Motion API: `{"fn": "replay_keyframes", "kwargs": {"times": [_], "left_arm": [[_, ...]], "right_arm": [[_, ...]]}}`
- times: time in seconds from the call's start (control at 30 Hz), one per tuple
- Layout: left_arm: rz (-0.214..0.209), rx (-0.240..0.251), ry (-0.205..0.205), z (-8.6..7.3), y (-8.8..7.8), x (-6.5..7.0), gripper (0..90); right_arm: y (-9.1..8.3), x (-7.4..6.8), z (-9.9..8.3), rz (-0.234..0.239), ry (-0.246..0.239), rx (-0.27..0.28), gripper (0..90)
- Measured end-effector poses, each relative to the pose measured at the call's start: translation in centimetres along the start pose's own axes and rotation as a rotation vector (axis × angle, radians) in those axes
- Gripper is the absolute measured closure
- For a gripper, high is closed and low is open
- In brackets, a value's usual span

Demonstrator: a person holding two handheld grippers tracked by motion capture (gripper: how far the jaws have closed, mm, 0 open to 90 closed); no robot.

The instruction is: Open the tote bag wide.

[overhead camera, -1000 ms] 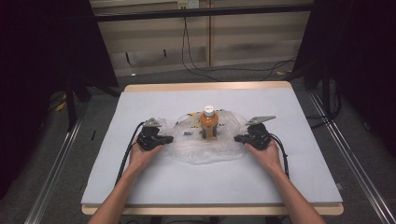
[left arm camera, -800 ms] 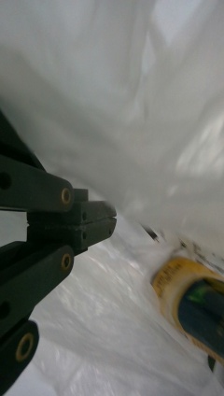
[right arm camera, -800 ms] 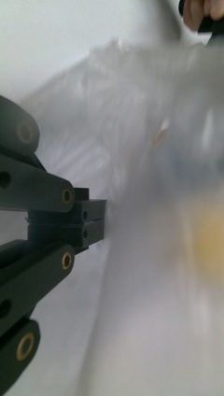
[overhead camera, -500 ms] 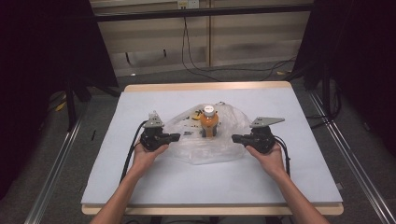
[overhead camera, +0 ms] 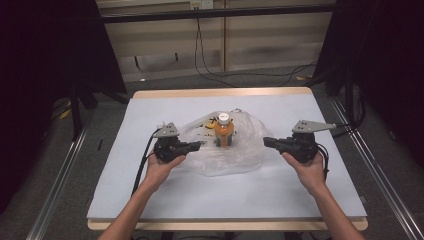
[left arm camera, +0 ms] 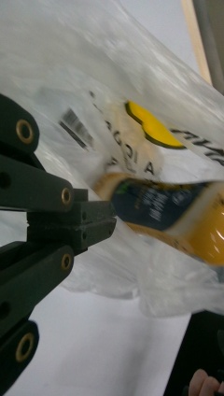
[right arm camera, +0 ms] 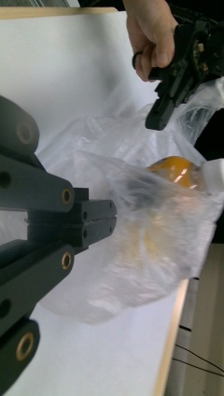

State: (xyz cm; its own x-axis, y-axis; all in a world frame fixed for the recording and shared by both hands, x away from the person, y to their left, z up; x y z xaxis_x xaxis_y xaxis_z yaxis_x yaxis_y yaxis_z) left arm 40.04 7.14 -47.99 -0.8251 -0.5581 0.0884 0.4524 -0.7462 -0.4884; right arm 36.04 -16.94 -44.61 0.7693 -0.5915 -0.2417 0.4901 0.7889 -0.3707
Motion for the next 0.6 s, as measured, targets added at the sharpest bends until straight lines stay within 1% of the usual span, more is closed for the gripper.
{"fn": "replay_keyframes", "kwargs": {"times": [0.03,0.1,0.13,0.17,0.2,0.23,0.3,0.33,0.37,0.4,0.43,0.47,0.5,0.53,0.57,0.6], "left_arm": [[-0.008,0.005,0.005,0.4,0.1,0.4,90.0],[-0.015,0.03,0.022,1.5,0.0,0.8,90.0],[-0.022,0.05,0.018,2.2,-0.2,1.0,90.0],[-0.013,0.065,0.022,2.9,-0.4,0.8,90.0],[-0.005,0.069,0.02,3.2,-0.4,0.6,90.0],[0.012,0.073,0.016,3.8,-0.5,0.0,90.0],[0.035,0.077,-0.003,4.3,-0.5,-1.0,90.0],[0.061,0.068,-0.008,4.5,-0.3,-1.9,90.0],[0.082,0.049,-0.011,4.4,0.0,-2.5,90.0],[0.08,0.045,-0.027,4.3,0.4,-2.8,90.0],[0.077,0.026,-0.036,4.0,0.9,-3.1,90.0],[0.081,-0.007,-0.034,3.4,1.6,-3.2,90.0],[0.092,-0.038,-0.021,2.8,2.3,-3.2,90.0],[0.09,-0.073,-0.012,2.1,3.0,-3.2,90.0],[0.092,-0.089,-0.009,1.5,3.7,-3.2,90.0],[0.088,-0.11,-0.018,0.8,4.3,-3.2,90.0]], "right_arm": [[-0.1,-0.1,0.5,-0.002,-0.007,0.004,90.0],[-0.1,-0.3,1.7,0.007,-0.019,0.021,90.0],[0.0,-0.4,2.3,0.012,-0.026,0.024,90.0],[0.2,-0.4,2.8,0.012,-0.03,0.026,90.0],[0.5,-0.4,3.5,0.015,-0.036,0.029,90.0],[0.8,-0.4,3.9,0.018,-0.039,0.031,90.0],[2.0,-0.3,4.9,0.033,-0.04,0.032,90.0],[2.5,-0.3,5.2,0.038,-0.04,0.033,90.0],[3.3,-0.3,5.6,0.053,-0.038,0.04,90.0],[4.0,-0.3,5.8,0.062,-0.036,0.042,90.0],[4.5,-0.3,5.9,0.069,-0.036,0.04,90.0],[5.3,-0.3,5.8,0.077,-0.037,0.034,90.0],[6.0,-0.1,5.6,0.085,-0.034,0.019,90.0],[6.8,0.2,5.1,0.082,-0.029,-0.001,90.0],[7.5,0.6,4.5,0.085,-0.016,-0.024,90.0],[8.2,1.1,3.8,0.087,-0.006,-0.048,90.0]]}}
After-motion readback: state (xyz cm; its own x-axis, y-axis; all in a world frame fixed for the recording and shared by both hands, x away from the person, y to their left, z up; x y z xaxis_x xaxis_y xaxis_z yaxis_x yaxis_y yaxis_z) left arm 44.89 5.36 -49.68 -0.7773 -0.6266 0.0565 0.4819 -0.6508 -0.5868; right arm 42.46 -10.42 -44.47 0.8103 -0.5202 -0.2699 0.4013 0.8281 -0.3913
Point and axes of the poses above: each handheld gripper's, and its own axes: y roughly forward along the jaws, z roughly out of its top, x roughly to its right, the point moved 10 cm from there along y, roughly forward along the jaws, and after that the axes turned 9 degrees about z, right-handed, at the moved point
